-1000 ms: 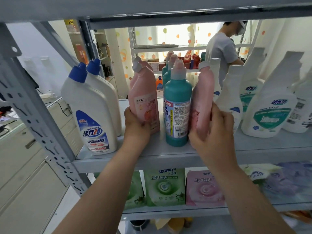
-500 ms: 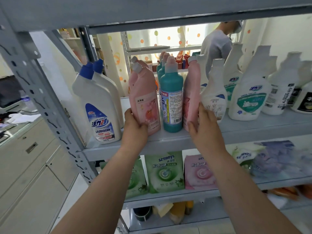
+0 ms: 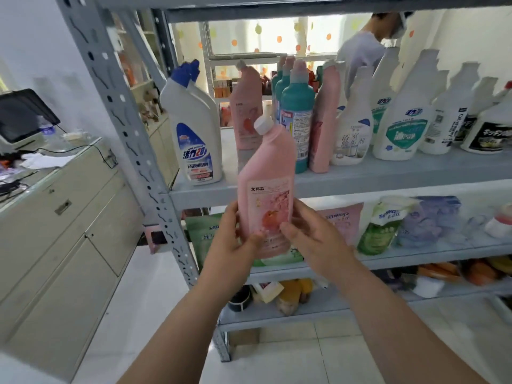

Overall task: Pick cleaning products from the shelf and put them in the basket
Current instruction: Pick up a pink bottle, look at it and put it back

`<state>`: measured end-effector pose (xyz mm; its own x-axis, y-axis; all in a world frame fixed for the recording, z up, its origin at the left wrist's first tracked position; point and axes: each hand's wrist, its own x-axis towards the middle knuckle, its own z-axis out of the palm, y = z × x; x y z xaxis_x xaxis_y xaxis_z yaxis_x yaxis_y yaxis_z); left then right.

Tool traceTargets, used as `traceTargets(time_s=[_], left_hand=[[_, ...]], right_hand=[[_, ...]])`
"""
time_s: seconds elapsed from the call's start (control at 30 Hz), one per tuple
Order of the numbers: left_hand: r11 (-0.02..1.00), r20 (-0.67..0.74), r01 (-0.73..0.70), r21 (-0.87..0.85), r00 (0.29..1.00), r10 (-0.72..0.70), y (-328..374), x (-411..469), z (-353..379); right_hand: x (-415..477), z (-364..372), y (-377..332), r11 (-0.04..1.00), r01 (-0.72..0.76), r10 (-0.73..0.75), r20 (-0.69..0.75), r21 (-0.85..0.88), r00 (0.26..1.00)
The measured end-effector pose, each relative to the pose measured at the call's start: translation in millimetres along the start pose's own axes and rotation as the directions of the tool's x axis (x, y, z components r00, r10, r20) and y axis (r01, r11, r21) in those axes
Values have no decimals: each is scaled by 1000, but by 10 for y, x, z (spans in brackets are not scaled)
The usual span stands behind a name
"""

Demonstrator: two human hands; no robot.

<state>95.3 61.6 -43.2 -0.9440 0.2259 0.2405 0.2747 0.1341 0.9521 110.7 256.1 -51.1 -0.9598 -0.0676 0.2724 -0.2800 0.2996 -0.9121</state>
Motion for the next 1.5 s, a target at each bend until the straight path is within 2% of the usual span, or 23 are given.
traceTargets(time_s=[0.17,0.27,0.33,0.4,0.47,0.53,0.6,0.7,0.77,0.87,0.9,0.93,1.0,1.07,1.13,1.27,1.33,1.4,1.47,1.5], left_hand=[[984,53,97,-149,995,-90,-209,-531,13],[921,70,305,-241,952,-297,-337,-768,77],[826,166,483,-290,876,-454,-413,-933,142],[739,285,593,-319,804,-522,-464,-1087,216],[732,360,608,-308,787,-502,-494,-1198,282],[782,375,574,-241,799,-471,-501,-1254,349],[818,350,539,-202,820,-453,-502,-1254,414],[908,313,402,-118,883,-350,-505,-1261,556],[953,251,301,-5,923,-291,-477,-1273,744],[955,70,62,290,994,-86,-522,-1236,1119],[932,33,6,361,999,-19,-544,-1214,1240],[923,16,5,384,1000,-13,-553,-1198,1334],[957,38,97,275,993,-112,-582,-1196,1446],[979,112,200,45,973,-204,-638,-1237,1486],[958,112,275,-79,958,-266,-690,-1264,1497],[883,20,397,-249,914,-405,-621,-1245,1708],[822,-75,493,-286,843,-532,-541,-1230,1865],[663,-69,630,-406,702,-709,-456,-1225,2012],[412,129,715,-565,570,-812,-356,-1235,2150],[305,235,738,-603,529,-816,-315,-1245,2208]], right_hand=[[-494,223,87,994,-71,70,14,83,997],[-787,289,175,948,-170,175,4,267,984],[-884,331,162,817,-282,314,22,504,949],[-918,354,168,622,-378,438,96,686,894],[-946,334,190,477,-428,484,176,768,857],[-982,268,229,411,-429,464,221,804,858],[-1016,184,296,441,-409,377,249,799,892],[-1105,61,378,627,-268,159,217,732,963],[-1190,-28,394,767,-164,37,212,621,976],[-1279,-181,397,939,-68,9,175,337,985],[-1281,-259,415,961,-72,23,182,268,983],[-1277,-348,444,970,-88,39,209,228,977],[-1224,-566,522,972,-109,34,334,209,942],[-1138,-775,619,960,-155,42,429,233,902],[-1063,-909,711,936,-221,113,363,273,925],[-1065,-1031,968,927,-267,224,182,262,957],[-1095,-1042,1062,888,-314,265,184,337,947],[-1118,-1036,1113,759,-409,325,250,506,912],[-1158,-1034,1130,634,-511,405,314,580,859],[-1186,-1028,1153,588,-559,444,344,585,827]])
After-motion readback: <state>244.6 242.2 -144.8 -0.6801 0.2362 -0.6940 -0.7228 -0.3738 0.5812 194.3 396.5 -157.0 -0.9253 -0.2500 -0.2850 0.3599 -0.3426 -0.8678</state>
